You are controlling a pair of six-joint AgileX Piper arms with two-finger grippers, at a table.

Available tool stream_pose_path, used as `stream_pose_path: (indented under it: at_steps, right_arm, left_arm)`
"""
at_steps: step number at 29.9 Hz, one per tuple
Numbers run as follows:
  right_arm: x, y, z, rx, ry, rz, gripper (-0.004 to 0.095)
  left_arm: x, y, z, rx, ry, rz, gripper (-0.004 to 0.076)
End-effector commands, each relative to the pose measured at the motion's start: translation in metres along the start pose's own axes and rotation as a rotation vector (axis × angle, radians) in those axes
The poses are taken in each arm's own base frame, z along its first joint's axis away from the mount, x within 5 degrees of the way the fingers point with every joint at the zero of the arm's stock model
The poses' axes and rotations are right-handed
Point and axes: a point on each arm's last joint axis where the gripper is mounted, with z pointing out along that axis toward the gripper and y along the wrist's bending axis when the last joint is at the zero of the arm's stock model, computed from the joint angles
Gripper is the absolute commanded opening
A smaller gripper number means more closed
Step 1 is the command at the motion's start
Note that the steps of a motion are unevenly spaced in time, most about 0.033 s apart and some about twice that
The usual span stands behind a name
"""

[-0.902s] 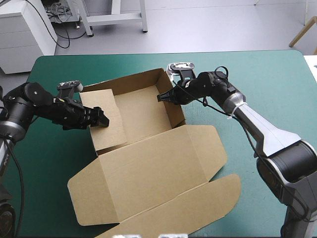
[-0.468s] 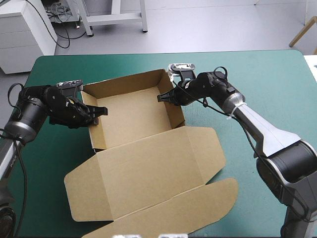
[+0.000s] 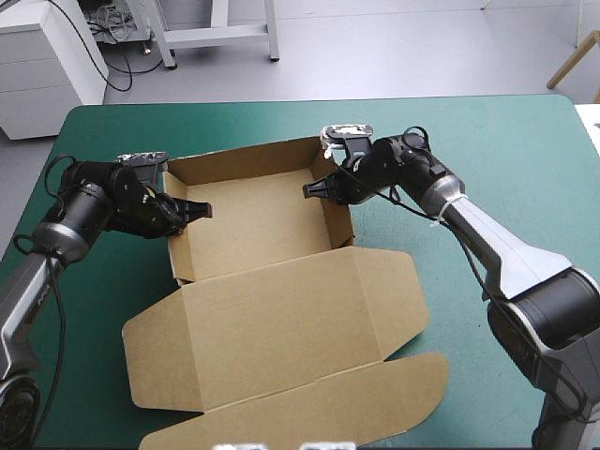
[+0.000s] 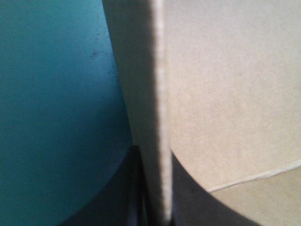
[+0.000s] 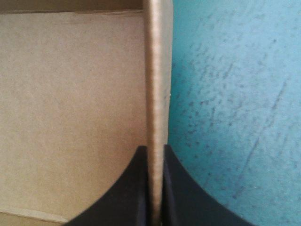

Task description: Fold the box

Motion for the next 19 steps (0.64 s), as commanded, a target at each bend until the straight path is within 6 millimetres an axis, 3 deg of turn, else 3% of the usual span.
stream_pose_path:
  at_steps: [1, 6, 12, 19]
  right_arm:
    - [-0.009, 0.017, -0.045, -0.035, -0.088, -0.02, -0.0013]
    - [-0.003, 0.008, -0.06, 0.08, -0.037, -0.045, -0.0013]
    - [0.005, -0.002, -0.064, 0.189, 0.049, -0.063, -0.0014]
    - [0.004, -0.021, -0.061, 0.233, 0.081, -0.013, -0.0014]
  left_arm:
    - [-0.022, -0.019, -0.021, 0.103, -0.112, 0.011, -0.001]
    - [-0.049, -0.026, -0.019, 0.06, -0.04, 0.041, -0.001]
    - [-0.074, -0.052, -0.009, 0.079, -0.033, 0.091, -0.001]
    - [-0.079, -0.083, 0.032, 0.04, 0.07, 0.188, -0.001]
